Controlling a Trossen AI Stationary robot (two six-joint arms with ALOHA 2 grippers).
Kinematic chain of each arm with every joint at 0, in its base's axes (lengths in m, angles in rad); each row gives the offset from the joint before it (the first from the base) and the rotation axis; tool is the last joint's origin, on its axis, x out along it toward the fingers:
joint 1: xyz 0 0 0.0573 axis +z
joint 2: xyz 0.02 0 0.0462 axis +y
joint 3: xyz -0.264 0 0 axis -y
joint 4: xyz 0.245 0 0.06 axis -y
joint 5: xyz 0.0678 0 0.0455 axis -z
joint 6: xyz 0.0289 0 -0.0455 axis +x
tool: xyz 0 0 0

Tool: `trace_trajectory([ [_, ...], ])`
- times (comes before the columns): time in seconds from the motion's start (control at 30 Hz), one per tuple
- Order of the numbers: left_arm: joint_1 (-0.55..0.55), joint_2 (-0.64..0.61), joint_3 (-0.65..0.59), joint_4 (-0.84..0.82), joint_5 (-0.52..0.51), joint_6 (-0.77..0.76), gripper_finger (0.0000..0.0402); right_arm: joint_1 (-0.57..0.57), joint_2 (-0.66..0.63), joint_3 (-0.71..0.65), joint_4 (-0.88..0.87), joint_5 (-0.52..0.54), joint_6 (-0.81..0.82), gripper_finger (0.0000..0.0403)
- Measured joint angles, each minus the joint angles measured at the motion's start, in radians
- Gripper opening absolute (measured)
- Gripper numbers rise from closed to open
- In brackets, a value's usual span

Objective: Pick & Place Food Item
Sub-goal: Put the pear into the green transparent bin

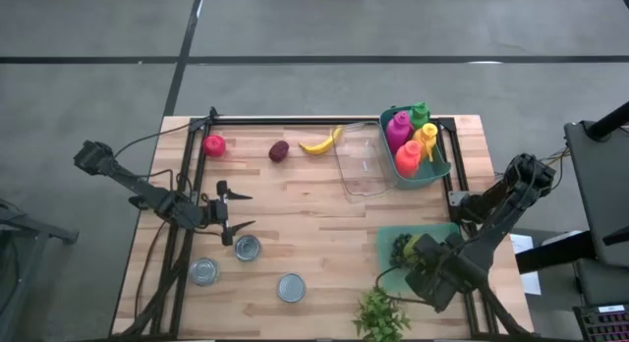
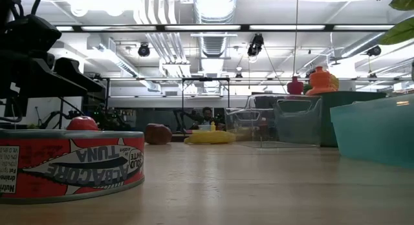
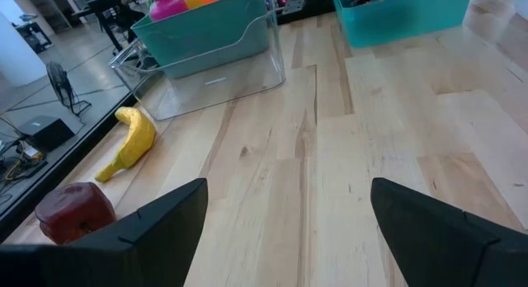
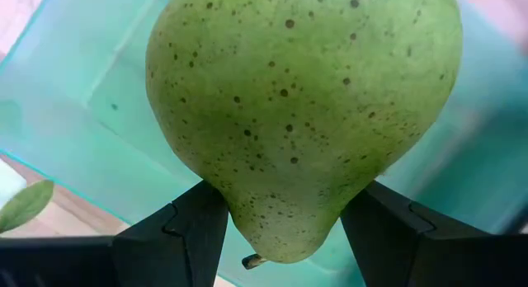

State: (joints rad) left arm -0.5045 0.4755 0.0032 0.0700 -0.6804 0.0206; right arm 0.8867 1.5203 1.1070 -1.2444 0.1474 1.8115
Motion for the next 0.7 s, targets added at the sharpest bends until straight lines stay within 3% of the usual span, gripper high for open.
trace_trajectory([
  [0.47, 0.0, 0.0, 0.0, 0.0, 0.0, 0.0, 0.0343, 0.004, -0.003, -0.089, 0.107, 0.036, 0.022, 0.021],
  [0.7, 0.0, 0.0, 0.0, 0.0, 0.0, 0.0, 0.0343, 0.004, -0.003, -0.078, 0.109, 0.065, -0.002, 0.0291],
])
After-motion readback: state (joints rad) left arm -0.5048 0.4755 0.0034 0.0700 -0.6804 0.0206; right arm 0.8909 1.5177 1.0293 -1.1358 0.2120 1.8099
